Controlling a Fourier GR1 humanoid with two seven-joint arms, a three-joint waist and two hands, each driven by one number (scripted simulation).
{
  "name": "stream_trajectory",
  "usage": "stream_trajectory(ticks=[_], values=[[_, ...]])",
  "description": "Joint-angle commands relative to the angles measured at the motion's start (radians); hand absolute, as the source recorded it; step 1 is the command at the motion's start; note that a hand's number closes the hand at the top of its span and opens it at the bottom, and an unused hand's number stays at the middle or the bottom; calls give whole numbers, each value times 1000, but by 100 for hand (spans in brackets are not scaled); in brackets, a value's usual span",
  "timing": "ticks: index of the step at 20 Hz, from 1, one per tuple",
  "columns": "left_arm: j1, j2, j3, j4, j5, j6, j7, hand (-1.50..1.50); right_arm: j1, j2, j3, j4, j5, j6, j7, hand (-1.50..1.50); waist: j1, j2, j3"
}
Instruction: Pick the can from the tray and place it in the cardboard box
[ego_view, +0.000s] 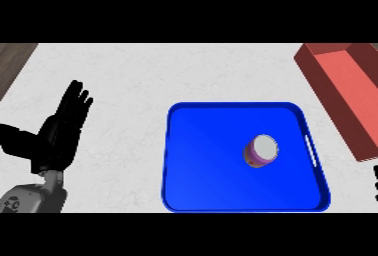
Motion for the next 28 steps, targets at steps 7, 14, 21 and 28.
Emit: stream_trajectory(ticks=[7, 14, 21, 28], values=[[-12, -23, 19, 23, -11, -18, 6, 0, -391, 119, 109, 127, 213, 134, 374, -150, -8, -3, 2], [1, -36, 37, 50, -25, -46, -40, 0, -504, 258, 103, 171, 253, 214, 414, -150, -17, -5, 3], [-5, -59, 21, -15, -65, 11, 44, 0, -463, 392, 167, 247, 433, 177, 365, -150, -23, -8, 4], [16, -47, 96, 103, -28, -111, -70, 0, -523, 431, 56, 342, 380, 218, 279, -150, -23, -5, 3]])
